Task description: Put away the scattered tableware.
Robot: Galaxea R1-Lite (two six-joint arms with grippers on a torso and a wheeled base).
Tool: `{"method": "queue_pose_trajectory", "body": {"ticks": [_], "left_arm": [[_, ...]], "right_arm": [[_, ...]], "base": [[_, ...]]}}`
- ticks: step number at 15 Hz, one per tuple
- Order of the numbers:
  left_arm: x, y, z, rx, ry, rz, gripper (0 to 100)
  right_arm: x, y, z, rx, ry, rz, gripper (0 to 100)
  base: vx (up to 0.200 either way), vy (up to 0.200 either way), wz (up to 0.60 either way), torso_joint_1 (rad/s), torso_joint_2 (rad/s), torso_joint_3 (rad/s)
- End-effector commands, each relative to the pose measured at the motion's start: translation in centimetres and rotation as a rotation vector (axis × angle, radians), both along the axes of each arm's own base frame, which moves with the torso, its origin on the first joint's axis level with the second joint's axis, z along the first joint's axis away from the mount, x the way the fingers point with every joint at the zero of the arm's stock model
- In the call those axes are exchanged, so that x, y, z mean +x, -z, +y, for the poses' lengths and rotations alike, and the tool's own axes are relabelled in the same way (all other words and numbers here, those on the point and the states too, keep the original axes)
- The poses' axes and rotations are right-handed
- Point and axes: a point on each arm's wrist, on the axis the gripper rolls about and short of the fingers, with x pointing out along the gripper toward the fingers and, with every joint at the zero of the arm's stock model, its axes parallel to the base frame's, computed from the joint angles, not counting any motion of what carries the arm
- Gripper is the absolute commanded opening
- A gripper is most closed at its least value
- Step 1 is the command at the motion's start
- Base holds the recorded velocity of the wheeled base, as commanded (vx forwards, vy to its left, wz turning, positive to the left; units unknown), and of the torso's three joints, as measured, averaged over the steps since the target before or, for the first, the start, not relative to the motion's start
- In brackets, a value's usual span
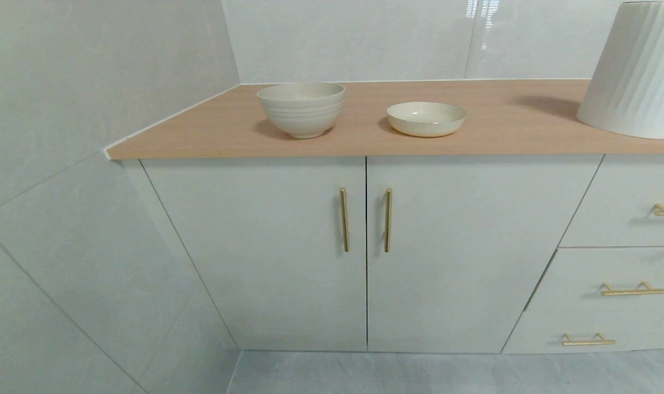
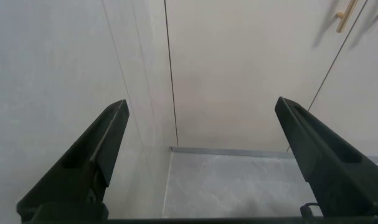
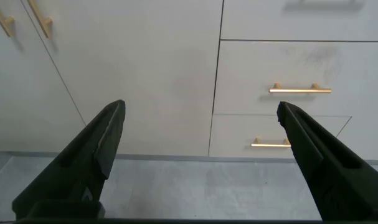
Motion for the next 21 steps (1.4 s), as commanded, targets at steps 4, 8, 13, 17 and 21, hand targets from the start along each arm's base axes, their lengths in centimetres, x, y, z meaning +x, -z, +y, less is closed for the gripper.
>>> {"method": "queue_pose_trajectory", "body": {"ticks": [4,8,13,17,21], "left_arm": [[0.0,0.0,0.0,0.000,-0.001,0.000,100],[0.0,0.0,0.0,0.000,-0.001,0.000,100],[0.0,0.0,0.0,0.000,-0.001,0.000,100],[0.0,0.0,0.0,0.000,-0.001,0.000,100],[0.0,0.0,0.0,0.000,-0.001,0.000,100]], "right_arm": [[-0.1,-0.3,0.0,0.002,-0.007,-0.014,100],[0.6,-9.2,0.5,0.062,-0.289,0.018,100],[12.6,-12.7,2.9,0.064,-0.664,0.422,100],[22.0,-11.6,10.1,0.063,-0.824,0.461,100],[27.6,-11.2,14.6,0.090,-0.871,0.484,100]], "base": [[0.000,0.000,0.00,0.000,0.00,0.000],[0.000,0.000,0.00,0.000,0.00,0.000],[0.000,0.000,0.00,0.000,0.00,0.000],[0.000,0.000,0.00,0.000,0.00,0.000],[0.000,0.000,0.00,0.000,0.00,0.000]]}}
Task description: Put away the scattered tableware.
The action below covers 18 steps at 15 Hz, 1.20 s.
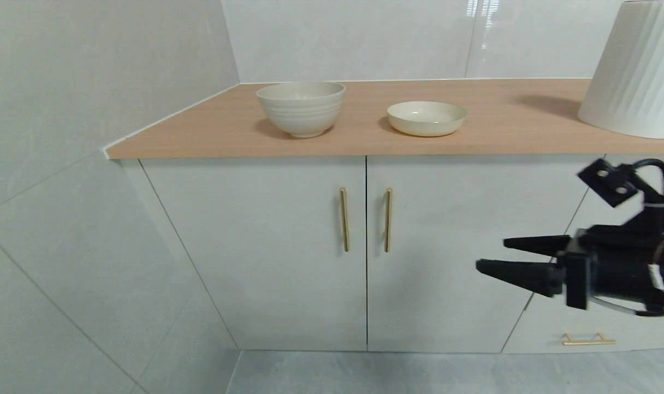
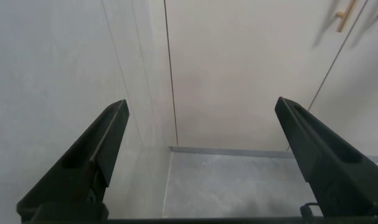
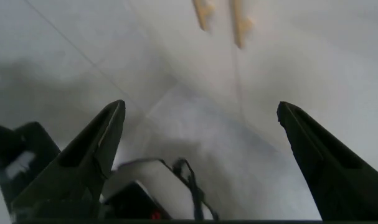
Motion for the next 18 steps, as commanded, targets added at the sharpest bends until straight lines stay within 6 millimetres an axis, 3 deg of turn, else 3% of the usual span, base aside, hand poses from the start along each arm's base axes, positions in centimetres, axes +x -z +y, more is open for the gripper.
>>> {"method": "queue_pose_trajectory", "body": {"ticks": [1,3,5,10,18], "left_arm": [[0.0,0.0,0.0,-0.001,-0.001,0.000,100],[0.0,0.0,0.0,-0.001,-0.001,0.000,100],[0.0,0.0,0.0,-0.001,-0.001,0.000,100],[0.0,0.0,0.0,-0.001,-0.001,0.000,100],[0.0,0.0,0.0,-0.001,-0.001,0.000,100]], "right_arm": [[5.7,2.2,5.2,-0.012,-0.073,0.066,100],[7.4,1.7,7.9,0.021,-0.108,0.061,100],[9.0,3.2,9.7,0.039,-0.103,0.084,100],[11.8,6.6,11.3,0.103,-0.012,0.026,100],[13.3,7.2,12.0,0.163,0.049,-0.042,100]], "base": [[0.000,0.000,0.00,0.000,0.00,0.000],[0.000,0.000,0.00,0.000,0.00,0.000],[0.000,0.000,0.00,0.000,0.00,0.000],[0.000,0.000,0.00,0.000,0.00,0.000],[0.000,0.000,0.00,0.000,0.00,0.000]]}}
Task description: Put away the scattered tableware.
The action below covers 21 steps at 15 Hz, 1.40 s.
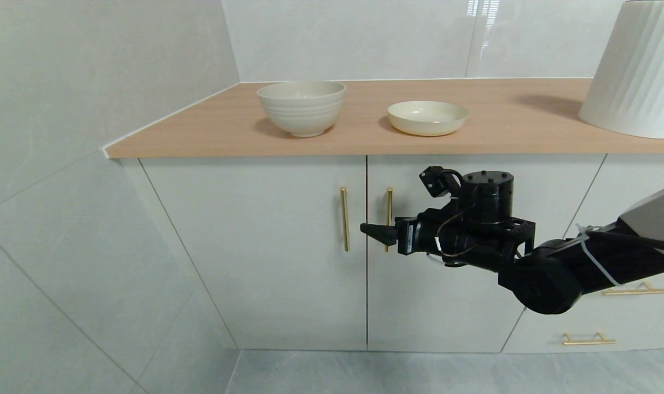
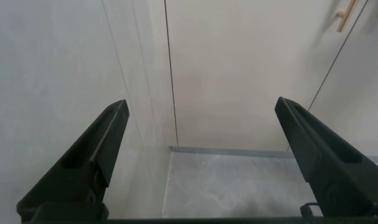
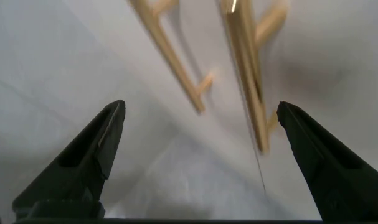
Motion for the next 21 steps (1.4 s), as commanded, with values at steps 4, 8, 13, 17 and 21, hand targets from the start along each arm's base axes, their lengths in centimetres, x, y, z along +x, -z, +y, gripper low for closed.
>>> {"method": "queue_pose_trajectory", "body": {"ticks": [4,8,13,17,21], "left_arm": [[0.0,0.0,0.0,-0.001,-0.001,0.000,100],[0.0,0.0,0.0,-0.001,-0.001,0.000,100],[0.0,0.0,0.0,-0.001,-0.001,0.000,100],[0.0,0.0,0.0,-0.001,-0.001,0.000,100],[0.0,0.0,0.0,-0.001,-0.001,0.000,100]], "right_arm": [[1.2,0.8,0.8,0.069,0.011,-0.004,100],[1.6,1.3,1.0,0.070,0.008,0.000,100],[1.6,1.0,1.3,0.139,0.006,0.005,100],[0.8,1.0,1.4,0.135,-0.012,0.017,100],[-0.1,0.5,1.2,0.161,-0.067,0.053,100]], "base": [[0.000,0.000,0.00,0.000,0.00,0.000],[0.000,0.000,0.00,0.000,0.00,0.000],[0.000,0.000,0.00,0.000,0.00,0.000],[0.000,0.000,0.00,0.000,0.00,0.000],[0.000,0.000,0.00,0.000,0.00,0.000]]}}
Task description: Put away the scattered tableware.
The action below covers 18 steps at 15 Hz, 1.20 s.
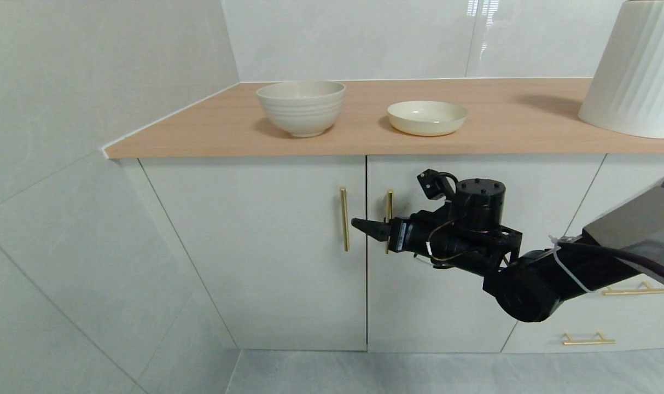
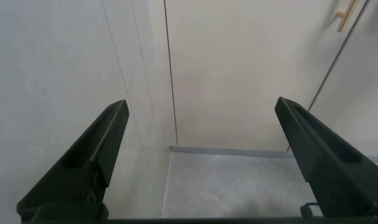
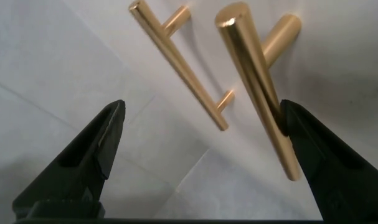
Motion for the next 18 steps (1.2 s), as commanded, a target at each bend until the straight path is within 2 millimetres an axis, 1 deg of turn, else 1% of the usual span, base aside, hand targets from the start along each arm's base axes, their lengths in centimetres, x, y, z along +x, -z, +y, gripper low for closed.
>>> {"method": "queue_pose_trajectory", "body": {"ticks": [1,4,7,8,12,16,18], "left_arm": [[0.0,0.0,0.0,-0.001,-0.001,0.000,100],[0.0,0.0,0.0,-0.001,-0.001,0.000,100],[0.0,0.0,0.0,-0.001,-0.001,0.000,100],[0.0,0.0,0.0,-0.001,-0.001,0.000,100],[0.0,0.0,0.0,-0.001,-0.001,0.000,100],[0.0,0.0,0.0,-0.001,-0.001,0.000,100],[0.0,0.0,0.0,-0.001,-0.001,0.000,100]], "right_arm": [[-0.7,-0.6,-0.3,0.010,-0.037,0.003,100],[-1.5,-0.8,-0.7,0.009,-0.091,0.012,100],[-2.0,-0.5,-0.8,0.001,-0.114,0.026,100],[-2.6,-0.4,-0.7,-0.002,-0.133,0.033,100],[-5.5,-1.3,-1.7,-0.005,-0.212,0.040,100],[-7.3,-1.9,-2.8,0.002,-0.223,0.029,100],[-8.3,-1.8,-2.8,-0.003,-0.241,0.037,100]], "base": [[0.000,0.000,0.00,0.000,0.00,0.000],[0.000,0.000,0.00,0.000,0.00,0.000],[0.000,0.000,0.00,0.000,0.00,0.000],[0.000,0.000,0.00,0.000,0.00,0.000],[0.000,0.000,0.00,0.000,0.00,0.000],[0.000,0.000,0.00,0.000,0.00,0.000],[0.000,0.000,0.00,0.000,0.00,0.000]]}}
